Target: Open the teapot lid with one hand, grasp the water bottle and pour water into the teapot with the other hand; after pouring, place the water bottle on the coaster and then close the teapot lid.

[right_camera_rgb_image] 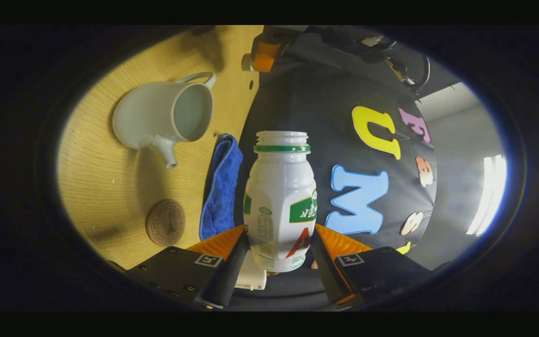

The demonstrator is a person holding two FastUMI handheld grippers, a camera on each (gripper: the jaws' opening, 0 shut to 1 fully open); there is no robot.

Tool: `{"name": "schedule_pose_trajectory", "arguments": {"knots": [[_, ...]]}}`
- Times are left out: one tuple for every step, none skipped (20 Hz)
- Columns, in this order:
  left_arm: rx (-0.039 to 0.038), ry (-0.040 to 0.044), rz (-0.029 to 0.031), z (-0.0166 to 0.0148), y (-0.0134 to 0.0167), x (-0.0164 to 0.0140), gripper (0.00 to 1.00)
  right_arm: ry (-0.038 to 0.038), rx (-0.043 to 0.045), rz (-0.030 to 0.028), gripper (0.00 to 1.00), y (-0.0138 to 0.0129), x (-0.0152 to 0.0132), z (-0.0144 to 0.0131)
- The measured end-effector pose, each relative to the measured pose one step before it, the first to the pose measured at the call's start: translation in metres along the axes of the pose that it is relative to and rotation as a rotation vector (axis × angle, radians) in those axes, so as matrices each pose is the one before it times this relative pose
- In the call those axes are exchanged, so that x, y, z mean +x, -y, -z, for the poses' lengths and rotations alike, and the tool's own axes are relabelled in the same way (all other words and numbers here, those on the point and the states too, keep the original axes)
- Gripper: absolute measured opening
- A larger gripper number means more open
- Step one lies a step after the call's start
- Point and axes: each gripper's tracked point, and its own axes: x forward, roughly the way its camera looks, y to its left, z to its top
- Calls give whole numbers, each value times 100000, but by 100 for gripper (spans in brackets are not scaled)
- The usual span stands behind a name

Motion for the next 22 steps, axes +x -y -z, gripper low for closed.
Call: {"name": "schedule_pose_trajectory", "arguments": {"knots": [[2,-28,-3,28,-29,-13,17,276,-675,306,74,76,69,84],[131,-38,-146,68,-12,-15,17,251,-723,203,74,59,19,-61],[132,-76,-98,-27,-33,57,17,258,-821,325,74,76,33,35],[60,-46,-94,-61,-8,-25,17,369,-705,298,74,92,41,-73],[-44,-44,88,-17,40,-12,14,251,-569,322,73,91,44,10],[-53,28,-21,41,-26,-54,13,111,-237,260,74,47,-9,-25],[-52,6,8,-7,-8,69,13,198,-175,357,74,55,24,15],[-45,-25,63,86,18,-31,13,81,-169,335,74,101,7,-58],[-11,-51,-77,-48,-24,33,13,-18,-162,498,74,92,65,-45],[71,-90,33,154,42,79,13,182,-325,368,74,61,-4,-61],[52,-58,-55,-52,-33,33,13,14,-363,529,74,129,123,18],[-1,-60,10,3,5,5,13,209,-512,510,74,57,114,-2],[-86,21,-22,-9,-5,-54,17,60,-557,434,74,52,-4,65],[-92,-14,38,-58,-3,-6,13,128,-417,516,74,63,31,50],[-78,-41,-41,80,0,17,13,51,-510,283,74,19,98,98],[-51,14,-1,-25,-12,69,17,91,-306,400,74,85,-66,-55],[28,-29,10,-3,14,-56,17,40,-186,226,74,-34,-63,-119],[80,-51,-38,-5,-21,16,17,11,-147,247,74,40,-116,-89],[68,-46,75,108,29,24,17,112,-281,244,74,28,-13,47],[24,-20,7,-56,-31,-9,17,96,-415,219,74,47,-52,-23],[22,-33,47,24,9,7,13,102,-484,265,74,65,13,-19],[43,-30,0,-56,-25,-8,13,176,-503,325,74,65,179,137]]}}
